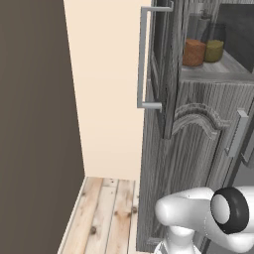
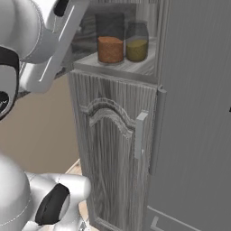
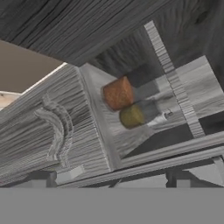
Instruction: Pick the jar and jar from the dining table and place them in the open cabinet. Close the cabinet after placing the objects.
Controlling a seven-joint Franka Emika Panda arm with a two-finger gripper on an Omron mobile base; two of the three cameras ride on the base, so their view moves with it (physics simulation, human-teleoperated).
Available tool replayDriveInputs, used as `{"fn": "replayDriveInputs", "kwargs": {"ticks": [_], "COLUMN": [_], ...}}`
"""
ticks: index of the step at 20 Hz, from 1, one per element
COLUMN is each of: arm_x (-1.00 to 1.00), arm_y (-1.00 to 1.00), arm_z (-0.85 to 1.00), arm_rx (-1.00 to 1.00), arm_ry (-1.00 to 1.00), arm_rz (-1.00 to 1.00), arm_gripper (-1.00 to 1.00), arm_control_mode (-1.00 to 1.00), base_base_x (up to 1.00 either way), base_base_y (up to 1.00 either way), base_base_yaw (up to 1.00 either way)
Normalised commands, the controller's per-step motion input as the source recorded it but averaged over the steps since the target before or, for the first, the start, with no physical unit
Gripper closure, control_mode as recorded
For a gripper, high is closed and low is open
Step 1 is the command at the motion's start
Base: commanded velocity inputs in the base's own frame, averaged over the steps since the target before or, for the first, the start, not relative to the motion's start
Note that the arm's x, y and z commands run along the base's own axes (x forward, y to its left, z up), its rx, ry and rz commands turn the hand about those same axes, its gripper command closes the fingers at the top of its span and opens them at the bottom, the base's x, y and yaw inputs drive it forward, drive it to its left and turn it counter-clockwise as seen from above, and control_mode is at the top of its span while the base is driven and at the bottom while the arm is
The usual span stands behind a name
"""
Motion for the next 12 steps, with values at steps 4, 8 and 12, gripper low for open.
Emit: {"fn": "replayDriveInputs", "kwargs": {"ticks": [4,8,12], "arm_x": [-0.54,-0.55,-0.15], "arm_y": [0.10,0.34,0.53], "arm_z": [-0.43,-0.83,-0.86], "arm_rx": [0.00,-0.02,-0.06], "arm_ry": [-0.25,-0.35,-0.28], "arm_rz": [0.00,0.00,0.00], "arm_gripper": [-1.00,-1.00,-1.00], "arm_control_mode": [-1.00,-1.00,-1.00], "base_base_x": [0.00,0.00,0.00], "base_base_y": [0.00,0.00,0.00], "base_base_yaw": [0.00,0.00,0.00]}}
